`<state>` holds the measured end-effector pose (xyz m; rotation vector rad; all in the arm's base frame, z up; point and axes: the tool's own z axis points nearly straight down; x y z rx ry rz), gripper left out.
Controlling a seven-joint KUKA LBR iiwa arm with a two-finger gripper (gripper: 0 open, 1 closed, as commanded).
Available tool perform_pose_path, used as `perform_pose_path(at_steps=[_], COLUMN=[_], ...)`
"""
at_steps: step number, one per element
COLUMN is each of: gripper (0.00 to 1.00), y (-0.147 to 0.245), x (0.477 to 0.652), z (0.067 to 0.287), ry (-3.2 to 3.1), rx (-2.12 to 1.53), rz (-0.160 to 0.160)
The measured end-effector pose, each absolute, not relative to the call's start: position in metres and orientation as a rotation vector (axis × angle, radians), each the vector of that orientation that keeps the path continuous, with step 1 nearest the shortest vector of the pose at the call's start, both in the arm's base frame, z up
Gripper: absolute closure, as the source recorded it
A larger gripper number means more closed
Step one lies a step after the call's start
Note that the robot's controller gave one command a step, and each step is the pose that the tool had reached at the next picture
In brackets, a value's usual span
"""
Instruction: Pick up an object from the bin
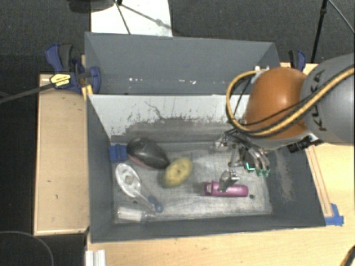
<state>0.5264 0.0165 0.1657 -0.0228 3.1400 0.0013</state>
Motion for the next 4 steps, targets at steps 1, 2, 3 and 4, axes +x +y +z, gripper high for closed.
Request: perform_pose_path(at_steps=[1, 2, 3, 4], gripper=[0.00, 0.00, 0.00, 1.00], y=[-0.009, 0.003, -0.028, -0.029], x=[0.488, 0.507, 0.513, 0.515], z=[0.071, 0.114, 0.072, 0.075], ry=[3.129, 3.120, 3.087, 3.083], rx=[0.170, -0.311, -0.534, -0.529], rz=[0.003, 0.001, 0.001, -0.001])
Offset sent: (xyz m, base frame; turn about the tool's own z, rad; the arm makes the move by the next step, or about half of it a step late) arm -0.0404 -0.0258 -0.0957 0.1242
